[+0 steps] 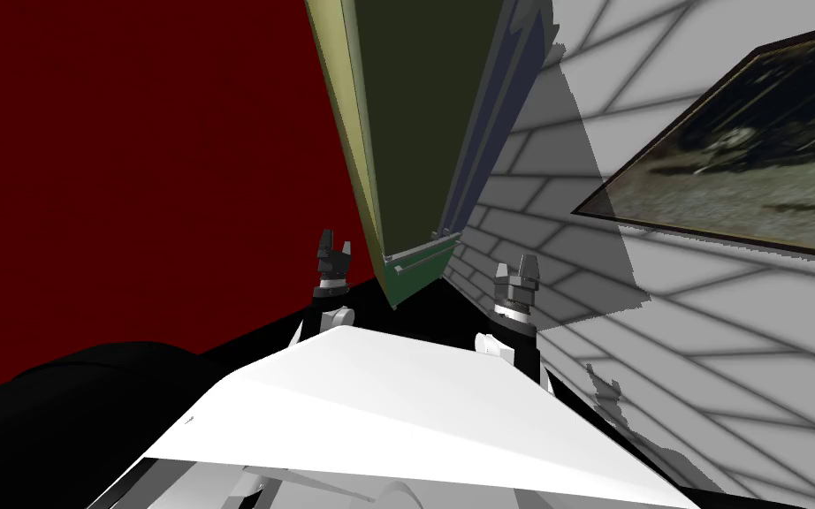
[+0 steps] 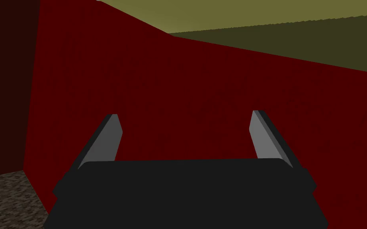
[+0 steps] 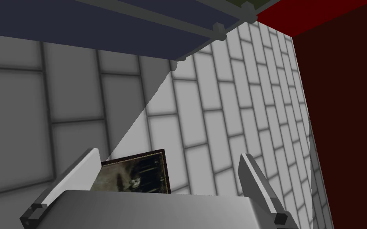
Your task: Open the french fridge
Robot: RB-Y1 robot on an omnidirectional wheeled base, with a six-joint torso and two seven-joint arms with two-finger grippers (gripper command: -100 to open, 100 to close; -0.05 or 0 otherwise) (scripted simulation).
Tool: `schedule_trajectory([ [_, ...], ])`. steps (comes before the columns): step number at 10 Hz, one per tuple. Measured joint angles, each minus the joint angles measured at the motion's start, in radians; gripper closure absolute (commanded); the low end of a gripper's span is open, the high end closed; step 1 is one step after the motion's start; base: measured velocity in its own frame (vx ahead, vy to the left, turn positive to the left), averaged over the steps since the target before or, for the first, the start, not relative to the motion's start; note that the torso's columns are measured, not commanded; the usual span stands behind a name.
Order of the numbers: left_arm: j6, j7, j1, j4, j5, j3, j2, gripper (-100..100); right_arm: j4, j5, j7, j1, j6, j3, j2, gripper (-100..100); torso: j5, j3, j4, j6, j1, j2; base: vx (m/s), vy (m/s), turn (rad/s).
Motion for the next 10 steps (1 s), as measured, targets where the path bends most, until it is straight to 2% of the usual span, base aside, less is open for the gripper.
schedule_trajectory([
  [2, 0.0, 0.0, 0.0, 0.0, 0.0, 0.0, 0.0, 0, 0.0, 0.0, 0.0, 0.0, 0.0, 0.0, 0.0, 0, 0.0, -0.209, 0.105, 0.0, 0.0, 0.104, 0.0, 0.0, 0.0],
  [9, 0.0, 0.0, 0.0, 0.0, 0.0, 0.0, 0.0, 0, 0.0, 0.0, 0.0, 0.0, 0.0, 0.0, 0.0, 0, 0.0, -1.234, 0.617, 0.0, 0.0, 0.618, 0.0, 0.0, 0.0],
  [10, 0.0, 0.0, 0.0, 0.0, 0.0, 0.0, 0.0, -100, 0.0, 0.0, 0.0, 0.0, 0.0, 0.0, 0.0, 0, 0.0, -1.382, 0.691, 0.0, 0.0, 0.691, 0.021, -0.015, 0.021],
])
